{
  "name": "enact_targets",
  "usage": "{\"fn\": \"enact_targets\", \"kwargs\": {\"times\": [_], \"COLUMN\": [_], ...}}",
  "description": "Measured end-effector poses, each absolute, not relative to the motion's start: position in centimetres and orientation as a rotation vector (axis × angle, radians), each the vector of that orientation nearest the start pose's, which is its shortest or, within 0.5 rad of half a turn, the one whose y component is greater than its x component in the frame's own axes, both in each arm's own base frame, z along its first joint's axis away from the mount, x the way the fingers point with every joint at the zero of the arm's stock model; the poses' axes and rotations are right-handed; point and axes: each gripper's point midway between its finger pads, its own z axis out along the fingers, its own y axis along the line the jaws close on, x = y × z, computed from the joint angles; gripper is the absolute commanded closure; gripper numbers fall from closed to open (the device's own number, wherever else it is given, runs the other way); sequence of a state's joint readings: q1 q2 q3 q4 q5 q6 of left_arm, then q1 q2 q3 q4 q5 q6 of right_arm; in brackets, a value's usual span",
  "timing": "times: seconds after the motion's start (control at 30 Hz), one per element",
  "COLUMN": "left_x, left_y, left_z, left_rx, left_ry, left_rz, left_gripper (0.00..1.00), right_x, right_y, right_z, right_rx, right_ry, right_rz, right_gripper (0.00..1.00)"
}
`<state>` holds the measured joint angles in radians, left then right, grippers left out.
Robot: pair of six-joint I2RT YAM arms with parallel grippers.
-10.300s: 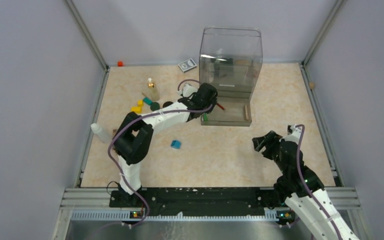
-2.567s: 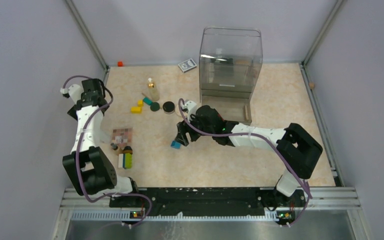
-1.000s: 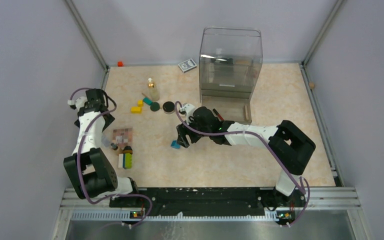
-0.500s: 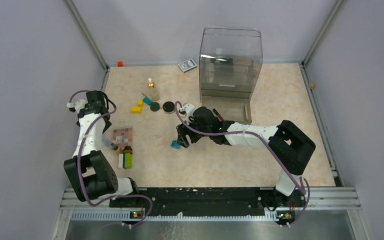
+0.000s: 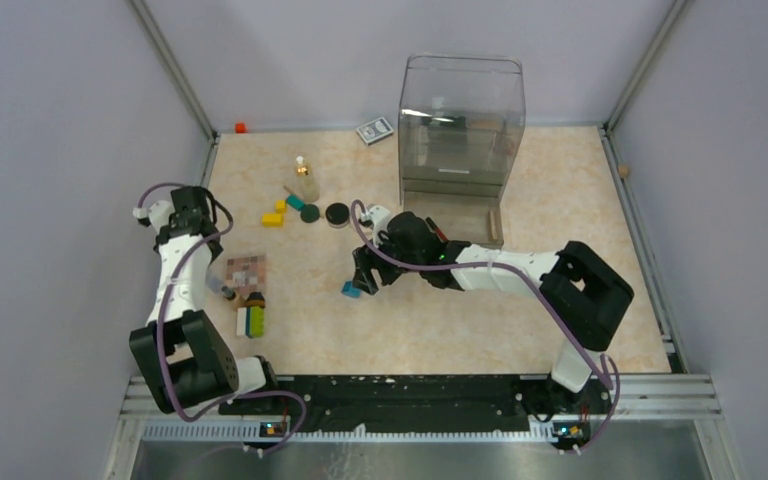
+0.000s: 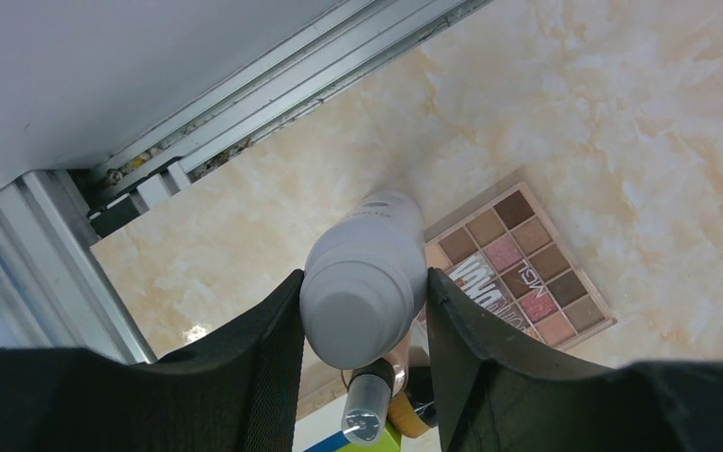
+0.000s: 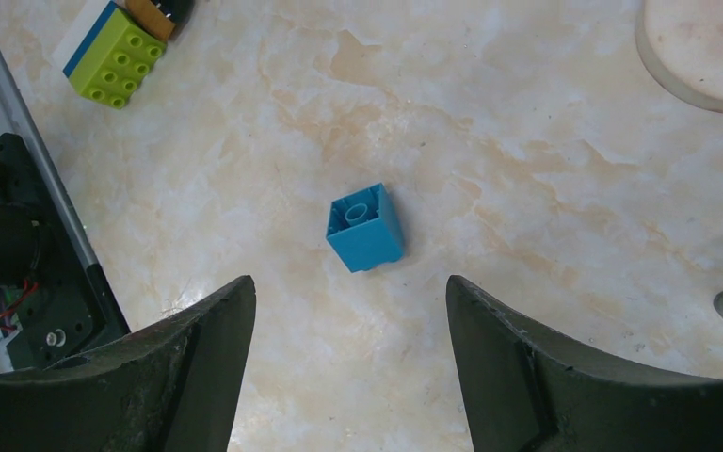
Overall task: Organize the makeup
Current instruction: Pick up the makeup from the corner of the board.
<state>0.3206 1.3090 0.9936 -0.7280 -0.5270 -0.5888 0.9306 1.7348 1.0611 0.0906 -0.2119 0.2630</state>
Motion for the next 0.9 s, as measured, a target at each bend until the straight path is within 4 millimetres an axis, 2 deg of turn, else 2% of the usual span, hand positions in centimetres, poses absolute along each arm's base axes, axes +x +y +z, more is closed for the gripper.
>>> {"fn": "enact_targets", "kwargs": {"times": [0.23,0.43,0.73,0.9], "left_x": [28.0,30.3,33.1,34.3], "left_y": [14.7,12.5,5.7,2.6], "left_z": [12.5,12.4,12.3,12.2], "left_rx": [-1.171,-1.064,-0.818,-0.716], "left_ry": [2.163,2.19,2.276,2.295], "left_rz": [0.418,0.266,0.117,0.068], "left_gripper": [1.0,1.0,1.0,1.0], "right_x": [24.2,24.8,26.0,26.7], "right_y": [41.2,40.7,39.4,38.7], "right_z": [10.6,10.5,11.2,12.5], "right_rx": [-0.858,-0.849,-0.817,-0.781], "right_ry": [2.106,2.106,2.093,2.061], "right_rz": [0.951,0.893,0.786,0.739], "right_gripper": [0.27,0.27,0.27,0.27]}}
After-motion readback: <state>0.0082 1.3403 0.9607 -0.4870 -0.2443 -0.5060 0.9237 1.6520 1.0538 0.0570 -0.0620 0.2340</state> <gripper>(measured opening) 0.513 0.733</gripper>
